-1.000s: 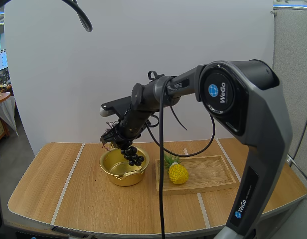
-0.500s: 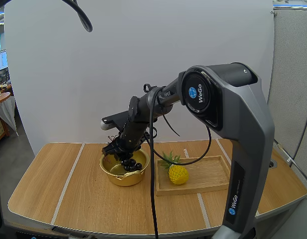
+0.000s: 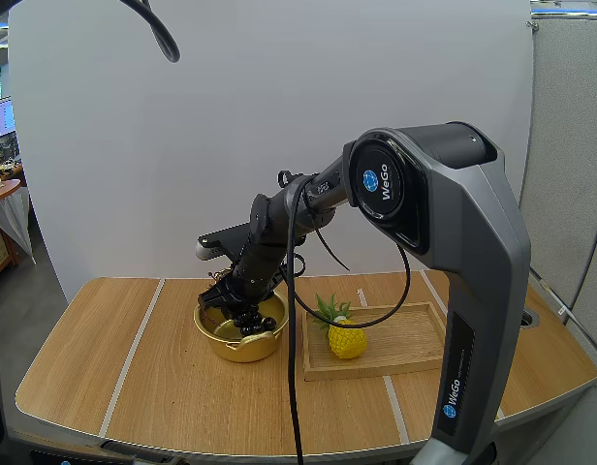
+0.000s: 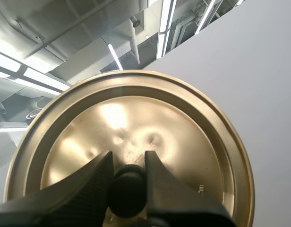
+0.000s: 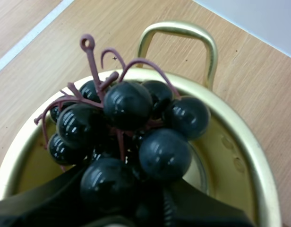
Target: Open the pot, put the grape inside, and close it
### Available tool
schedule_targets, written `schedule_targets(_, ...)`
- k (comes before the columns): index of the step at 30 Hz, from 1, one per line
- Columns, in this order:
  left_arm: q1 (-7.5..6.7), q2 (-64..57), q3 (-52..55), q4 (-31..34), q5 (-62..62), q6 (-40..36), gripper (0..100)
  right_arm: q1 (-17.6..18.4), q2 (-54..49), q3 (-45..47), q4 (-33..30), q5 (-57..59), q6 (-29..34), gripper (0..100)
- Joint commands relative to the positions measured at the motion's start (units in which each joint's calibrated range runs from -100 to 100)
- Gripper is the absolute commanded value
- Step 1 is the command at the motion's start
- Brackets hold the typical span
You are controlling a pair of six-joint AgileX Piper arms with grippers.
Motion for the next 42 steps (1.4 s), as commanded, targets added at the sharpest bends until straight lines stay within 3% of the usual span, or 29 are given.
schedule_targets(1, -0.16, -0.3, -0.4, 0.5, -2.0, -0.5, 0, 0.0, 0.8, 1.4, -3.0, 6.6, 0.0, 0)
schedule_targets(19, -0.16, -0.3, -0.4, 0.5, -2.0, -0.5, 0, 0.0, 3.2, 1.1, -4.3, 4.6, 0.1, 0)
schedule_targets(20, -0.16, -0.3, -0.4, 0.5, -2.0, -0.5, 0, 0.0, 3.0, 1.1, -4.3, 4.6, 0.0, 7)
schedule_targets(22, -0.16, -0.3, -0.4, 0.5, -2.0, -0.5, 0, 0.0, 2.5, 1.1, -4.3, 4.4, 0.0, 37)
schedule_targets(25, -0.16, -0.3, -0.4, 0.5, -2.0, -0.5, 0, 0.0, 1.2, 1.1, -4.4, 4.2, 0.4, 95)
schedule_targets(26, -0.16, -0.3, -0.4, 0.5, -2.0, -0.5, 0, 0.0, 0.9, 1.1, -4.8, 4.0, 1.0, 100)
schedule_targets(35, -0.16, -0.3, -0.4, 0.5, -2.0, -0.5, 0, 0.0, -3.8, 1.1, -3.6, 3.7, 1.3, 100)
schedule_targets(42, -0.16, -0.3, -0.4, 0.5, -2.2, -0.5, 0, 0.0, -12.9, 1.1, -3.4, 5.4, 1.3, 100)
